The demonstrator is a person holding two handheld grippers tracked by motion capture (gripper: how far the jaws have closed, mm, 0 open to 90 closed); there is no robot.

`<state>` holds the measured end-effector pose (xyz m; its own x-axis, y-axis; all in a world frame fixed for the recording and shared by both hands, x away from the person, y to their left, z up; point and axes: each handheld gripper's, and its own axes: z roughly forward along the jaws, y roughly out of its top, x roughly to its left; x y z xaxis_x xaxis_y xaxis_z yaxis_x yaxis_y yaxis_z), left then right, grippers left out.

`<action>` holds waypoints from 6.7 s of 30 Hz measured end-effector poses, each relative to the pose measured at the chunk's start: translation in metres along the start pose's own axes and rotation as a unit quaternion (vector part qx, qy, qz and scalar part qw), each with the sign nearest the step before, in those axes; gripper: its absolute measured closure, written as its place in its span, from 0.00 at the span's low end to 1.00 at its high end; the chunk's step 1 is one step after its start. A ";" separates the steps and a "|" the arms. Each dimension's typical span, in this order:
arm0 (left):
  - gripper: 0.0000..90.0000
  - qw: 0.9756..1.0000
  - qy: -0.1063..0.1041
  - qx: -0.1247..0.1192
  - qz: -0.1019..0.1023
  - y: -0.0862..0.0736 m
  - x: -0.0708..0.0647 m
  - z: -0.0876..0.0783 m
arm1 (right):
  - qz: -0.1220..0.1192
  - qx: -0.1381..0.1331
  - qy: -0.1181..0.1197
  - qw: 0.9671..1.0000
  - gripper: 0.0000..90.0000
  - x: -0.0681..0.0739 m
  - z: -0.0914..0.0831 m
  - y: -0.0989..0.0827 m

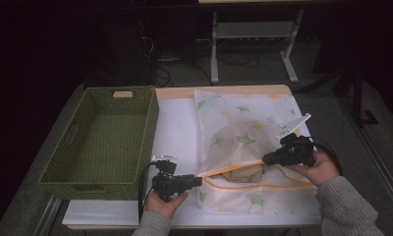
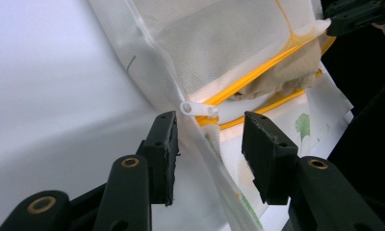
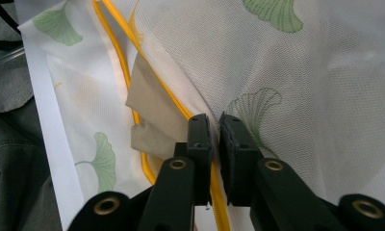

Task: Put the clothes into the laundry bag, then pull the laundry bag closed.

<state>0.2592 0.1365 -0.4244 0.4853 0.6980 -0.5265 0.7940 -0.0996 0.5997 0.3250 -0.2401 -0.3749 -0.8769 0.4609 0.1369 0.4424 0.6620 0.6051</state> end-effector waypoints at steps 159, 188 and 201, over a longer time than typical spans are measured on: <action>0.98 0.996 -0.082 -0.018 -0.031 -0.026 0.015 0.003 | -0.067 0.083 0.086 0.991 0.90 0.077 0.121 0.100; 0.98 0.996 -0.088 0.000 -0.033 -0.034 0.015 0.011 | -0.079 0.067 0.092 0.990 0.99 0.082 0.124 0.101; 0.98 0.996 -0.077 -0.030 -0.033 -0.031 0.016 0.004 | -0.062 0.067 0.107 0.990 0.81 0.078 0.125 0.093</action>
<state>0.2440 0.1477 -0.4539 0.4859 0.5847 -0.6497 0.8053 -0.0104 0.5928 0.3209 -0.0684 -0.4064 -0.9393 0.2451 0.2400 0.3376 0.7850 0.5195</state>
